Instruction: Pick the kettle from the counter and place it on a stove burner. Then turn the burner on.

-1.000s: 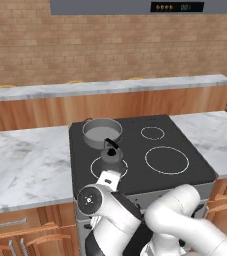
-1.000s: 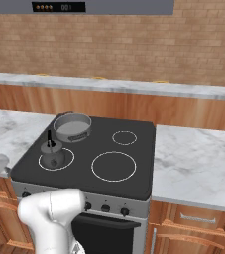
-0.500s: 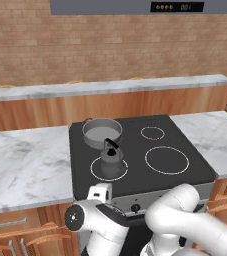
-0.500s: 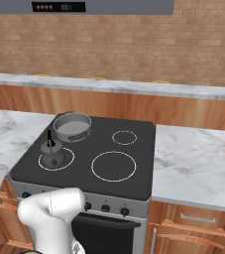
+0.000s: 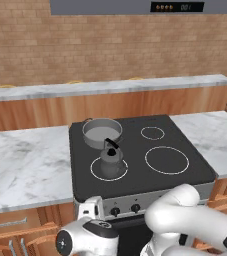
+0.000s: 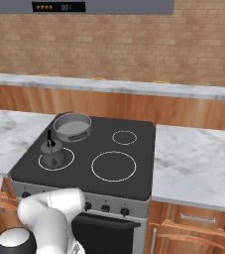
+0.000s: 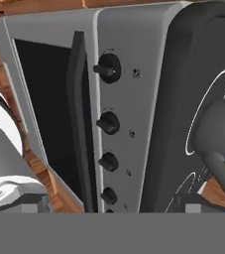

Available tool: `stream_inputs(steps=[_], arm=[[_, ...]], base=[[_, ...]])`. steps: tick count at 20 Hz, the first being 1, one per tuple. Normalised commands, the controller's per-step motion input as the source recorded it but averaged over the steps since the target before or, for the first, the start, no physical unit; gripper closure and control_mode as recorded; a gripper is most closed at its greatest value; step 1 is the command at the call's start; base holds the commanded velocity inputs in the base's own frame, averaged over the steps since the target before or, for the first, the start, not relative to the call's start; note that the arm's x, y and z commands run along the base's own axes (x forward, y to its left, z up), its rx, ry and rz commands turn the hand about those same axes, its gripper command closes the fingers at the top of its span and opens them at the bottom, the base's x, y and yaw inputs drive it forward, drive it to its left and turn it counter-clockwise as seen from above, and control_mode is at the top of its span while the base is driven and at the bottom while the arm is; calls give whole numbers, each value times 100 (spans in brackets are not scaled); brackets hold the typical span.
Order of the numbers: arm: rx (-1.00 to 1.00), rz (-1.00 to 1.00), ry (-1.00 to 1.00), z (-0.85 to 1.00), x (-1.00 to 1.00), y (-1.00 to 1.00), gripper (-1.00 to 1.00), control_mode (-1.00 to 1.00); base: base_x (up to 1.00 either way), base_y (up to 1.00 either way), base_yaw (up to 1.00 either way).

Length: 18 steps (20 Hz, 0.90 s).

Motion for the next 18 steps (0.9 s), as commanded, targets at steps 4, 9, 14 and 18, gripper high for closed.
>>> stream_inputs(steps=[4,9,14,18], arm=[[-6,9,1,-24,0,11,-100,-100],[-7,12,8,-4,1,4,-100,-100],[-12,3,3,-3,11,0,-100,-100],[-1,0,-1,0,0,-6,-100,-100]], base=[[0,0,0],[0,0,0],[0,0,0],[0,0,0]])
